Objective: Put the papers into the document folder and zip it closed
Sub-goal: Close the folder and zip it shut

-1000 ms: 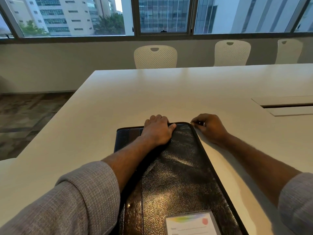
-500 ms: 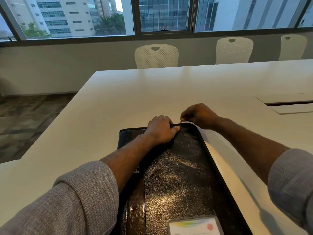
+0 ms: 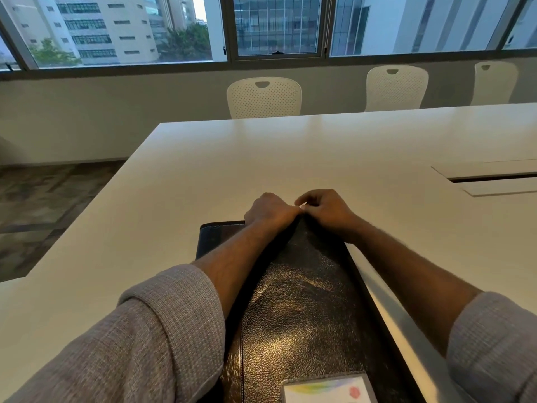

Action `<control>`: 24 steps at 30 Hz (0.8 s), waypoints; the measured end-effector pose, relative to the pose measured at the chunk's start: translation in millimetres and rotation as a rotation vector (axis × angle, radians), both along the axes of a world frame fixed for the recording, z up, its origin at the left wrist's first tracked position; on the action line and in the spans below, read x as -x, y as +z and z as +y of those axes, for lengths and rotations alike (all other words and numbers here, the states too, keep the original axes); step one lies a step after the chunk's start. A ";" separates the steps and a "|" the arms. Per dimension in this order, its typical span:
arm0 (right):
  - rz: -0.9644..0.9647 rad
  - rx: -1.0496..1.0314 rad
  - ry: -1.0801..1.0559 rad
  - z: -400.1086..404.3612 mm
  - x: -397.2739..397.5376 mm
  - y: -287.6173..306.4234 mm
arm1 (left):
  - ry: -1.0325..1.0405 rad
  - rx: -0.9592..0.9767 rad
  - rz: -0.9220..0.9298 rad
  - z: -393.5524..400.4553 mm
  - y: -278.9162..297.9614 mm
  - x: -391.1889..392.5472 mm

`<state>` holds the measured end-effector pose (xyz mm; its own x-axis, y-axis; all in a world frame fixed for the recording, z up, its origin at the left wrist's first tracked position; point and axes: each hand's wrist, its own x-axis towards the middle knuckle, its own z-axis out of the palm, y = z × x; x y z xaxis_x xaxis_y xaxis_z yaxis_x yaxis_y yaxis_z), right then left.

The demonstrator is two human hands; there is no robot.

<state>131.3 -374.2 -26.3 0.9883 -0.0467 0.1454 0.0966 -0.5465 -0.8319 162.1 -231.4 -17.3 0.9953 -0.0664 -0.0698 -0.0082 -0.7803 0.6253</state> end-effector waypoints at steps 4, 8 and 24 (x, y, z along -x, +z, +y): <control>0.087 -0.228 0.025 -5.9 7.2 -1.0 | 0.022 0.019 0.082 -6.2 7.1 -3.2; 0.130 -0.296 0.057 -10.2 10.3 0.2 | 0.022 0.028 0.141 -8.6 13.8 -10.3; -0.029 0.284 -0.003 1.5 27.0 -8.7 | 0.046 0.051 0.269 -13.8 13.4 -17.8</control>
